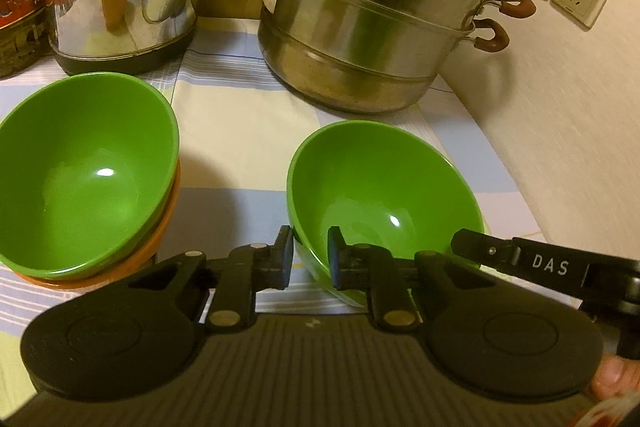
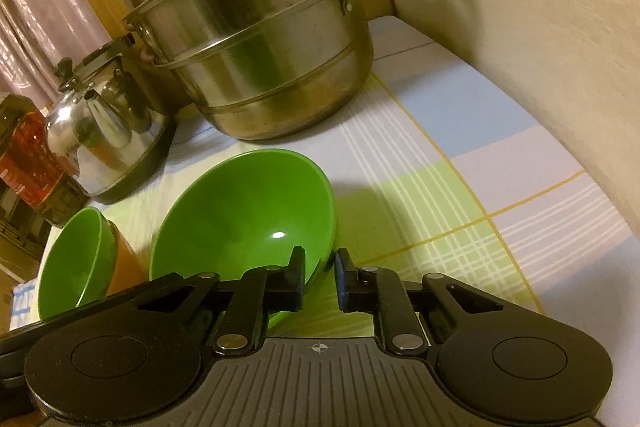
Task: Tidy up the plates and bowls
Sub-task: 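Lift the green bowl with the left gripper and lower it onto the nested bowls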
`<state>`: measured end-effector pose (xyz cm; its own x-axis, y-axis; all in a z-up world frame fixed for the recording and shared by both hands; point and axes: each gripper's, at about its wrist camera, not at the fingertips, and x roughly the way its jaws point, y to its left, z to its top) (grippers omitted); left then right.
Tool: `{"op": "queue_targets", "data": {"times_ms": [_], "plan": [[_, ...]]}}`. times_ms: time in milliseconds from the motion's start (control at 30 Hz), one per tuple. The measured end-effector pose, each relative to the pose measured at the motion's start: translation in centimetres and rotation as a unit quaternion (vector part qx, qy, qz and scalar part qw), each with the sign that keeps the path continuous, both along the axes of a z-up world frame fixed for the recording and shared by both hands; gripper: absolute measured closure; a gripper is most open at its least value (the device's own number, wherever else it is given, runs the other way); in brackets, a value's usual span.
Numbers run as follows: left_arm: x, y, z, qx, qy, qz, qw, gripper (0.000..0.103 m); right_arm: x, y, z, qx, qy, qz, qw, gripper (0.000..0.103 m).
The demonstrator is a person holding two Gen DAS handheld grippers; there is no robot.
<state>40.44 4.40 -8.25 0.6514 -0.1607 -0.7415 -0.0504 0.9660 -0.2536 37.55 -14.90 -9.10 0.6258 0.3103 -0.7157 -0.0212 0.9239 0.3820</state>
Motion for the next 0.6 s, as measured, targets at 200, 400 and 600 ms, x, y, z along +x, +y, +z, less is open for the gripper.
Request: {"op": "queue_targets", "data": {"times_ms": [200, 400, 600], "plan": [[-0.3, 0.0, 0.5, -0.007, -0.002, 0.001, 1.0000, 0.087, -0.2, -0.1, 0.9, -0.002, -0.001, -0.006, 1.000, 0.088], [-0.9, 0.1, 2.5, -0.001, -0.024, -0.002, 0.9997, 0.087, -0.9, 0.0, 2.6, -0.004, -0.020, -0.007, 1.000, 0.088], [-1.9, 0.7, 4.5, 0.004, -0.041, 0.004, 0.9992, 0.087, -1.6, 0.5, 4.4, 0.003, -0.038, -0.003, 0.999, 0.088]]}}
